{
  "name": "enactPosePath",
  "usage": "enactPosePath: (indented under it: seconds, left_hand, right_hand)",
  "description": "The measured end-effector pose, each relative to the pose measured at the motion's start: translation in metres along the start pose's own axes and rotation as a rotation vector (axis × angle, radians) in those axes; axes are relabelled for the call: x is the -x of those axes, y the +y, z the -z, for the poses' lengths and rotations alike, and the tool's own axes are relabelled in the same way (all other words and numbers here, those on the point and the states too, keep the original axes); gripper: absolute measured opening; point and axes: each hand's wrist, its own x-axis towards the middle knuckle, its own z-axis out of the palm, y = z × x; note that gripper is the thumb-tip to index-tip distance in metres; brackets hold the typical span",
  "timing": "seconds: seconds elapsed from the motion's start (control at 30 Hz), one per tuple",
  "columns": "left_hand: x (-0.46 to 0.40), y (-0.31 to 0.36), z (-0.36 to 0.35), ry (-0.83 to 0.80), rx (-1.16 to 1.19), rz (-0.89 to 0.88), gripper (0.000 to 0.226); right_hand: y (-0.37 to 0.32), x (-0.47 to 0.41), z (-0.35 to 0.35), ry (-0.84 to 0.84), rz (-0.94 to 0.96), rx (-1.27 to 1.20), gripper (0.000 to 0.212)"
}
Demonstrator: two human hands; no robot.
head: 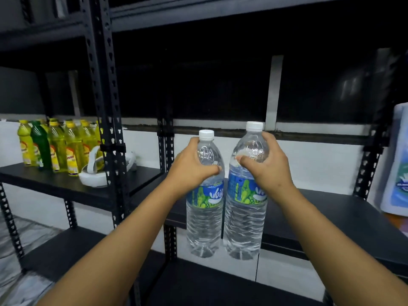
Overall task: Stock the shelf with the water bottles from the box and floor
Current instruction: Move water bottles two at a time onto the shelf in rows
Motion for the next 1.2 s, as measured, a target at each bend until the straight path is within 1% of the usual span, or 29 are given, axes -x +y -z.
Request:
enactPosePath:
  seconds: [0.1,0.2,0.27,0.4,0.6,0.73,0.93,1.03,1.13,1.2]
  left_hand:
    - [-0.019,0.003,-0.002,0.016,0.009,-0.017,0.051]
    - [-0.037,0.002,-0.007,0.034,-0.006,-0.015,0.050]
    - [-0.046,0.000,-0.012,0.040,-0.015,0.000,0.048]
    - [-0.063,-0.009,-0.025,0.067,-0.012,0.016,0.047]
    - [-0.088,-0.030,-0.045,0.109,-0.062,0.066,0.049]
    - [-0.105,-0.039,-0.058,0.110,-0.107,0.078,0.049]
    - [-0.125,-0.052,-0.073,0.119,-0.105,0.071,0.061]
    - [-0.133,-0.061,-0.077,0.114,-0.101,0.066,0.074]
    - [-0.135,-0.068,-0.082,0.100,-0.053,0.040,0.089]
    - [-0.134,-0.072,-0.085,0.109,-0.014,0.032,0.090]
  right_hand:
    - [0.004,-0.018,0.001,-0.011,-0.004,0.006,0.053]
    - [0.015,-0.033,0.000,-0.028,-0.022,-0.002,0.059]
    - [0.025,-0.042,-0.002,-0.034,-0.026,-0.007,0.062]
    - [0.044,-0.060,-0.007,-0.037,-0.035,-0.005,0.058]
    - [0.084,-0.079,-0.020,-0.065,-0.065,0.017,0.064]
    - [0.107,-0.090,-0.029,-0.049,-0.072,0.000,0.059]
    - [0.127,-0.104,-0.038,-0.065,-0.039,-0.039,0.063]
    - [0.132,-0.104,-0.040,-0.081,-0.017,-0.064,0.065]
    - [0.134,-0.101,-0.042,-0.080,-0.033,-0.072,0.075]
    - [0.135,-0.101,-0.042,-0.078,-0.052,-0.075,0.081]
